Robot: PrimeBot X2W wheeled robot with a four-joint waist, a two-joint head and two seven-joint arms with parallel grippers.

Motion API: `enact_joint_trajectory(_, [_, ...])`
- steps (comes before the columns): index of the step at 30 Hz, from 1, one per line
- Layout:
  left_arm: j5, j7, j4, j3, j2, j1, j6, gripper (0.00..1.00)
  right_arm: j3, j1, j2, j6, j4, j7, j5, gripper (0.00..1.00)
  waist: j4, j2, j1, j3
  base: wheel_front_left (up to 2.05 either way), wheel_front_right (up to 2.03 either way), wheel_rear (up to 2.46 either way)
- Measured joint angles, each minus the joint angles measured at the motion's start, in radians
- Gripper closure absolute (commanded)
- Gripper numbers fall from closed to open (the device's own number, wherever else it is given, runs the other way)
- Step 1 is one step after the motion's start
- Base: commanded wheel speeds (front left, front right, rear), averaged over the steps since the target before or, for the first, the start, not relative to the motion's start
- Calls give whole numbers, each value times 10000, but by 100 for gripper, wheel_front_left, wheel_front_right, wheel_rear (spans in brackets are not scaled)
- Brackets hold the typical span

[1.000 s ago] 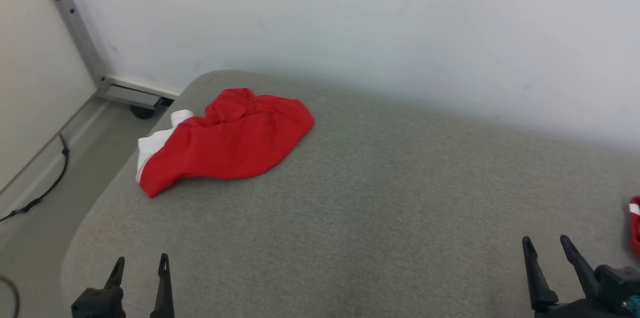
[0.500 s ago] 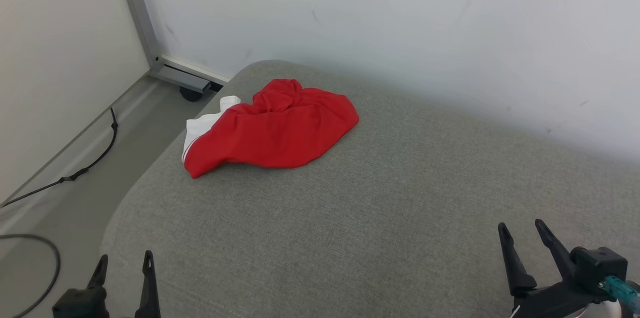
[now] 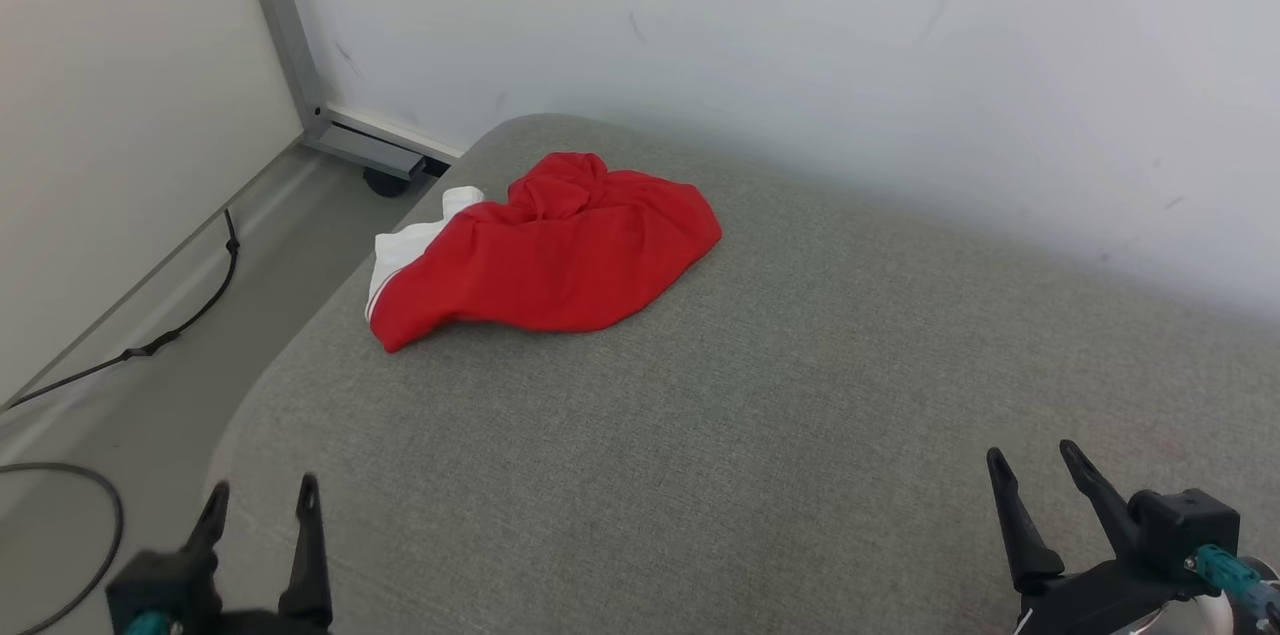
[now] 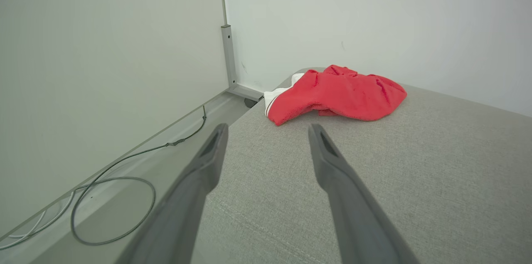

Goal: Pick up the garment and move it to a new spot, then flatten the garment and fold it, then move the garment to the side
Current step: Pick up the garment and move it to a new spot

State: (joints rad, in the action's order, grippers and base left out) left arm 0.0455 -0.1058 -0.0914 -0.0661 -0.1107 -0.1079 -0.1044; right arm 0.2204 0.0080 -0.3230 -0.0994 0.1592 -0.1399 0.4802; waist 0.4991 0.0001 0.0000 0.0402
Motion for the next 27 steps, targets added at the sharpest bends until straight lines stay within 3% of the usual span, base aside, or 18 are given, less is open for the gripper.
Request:
enact_joint_trajectory(9, [451,-364,1160,-424,-314,1915,972,0,71,43,35,0,52,6,-15,0,-274,0,0,46,0,0,0])
enact_joint_trajectory(16, [570,-681,2176,-433,-671,3334,1580,0,178,-41,50,0,-63,169,-134,0,-875,0,0,-98,0,0,0])
enact_joint_trajectory(27, [1233,-1112,4203,-111,-767,5630,1941,0,161,-565,-211,29,-322,320,-247,0,-2042,0,1,-618,0,0,0])
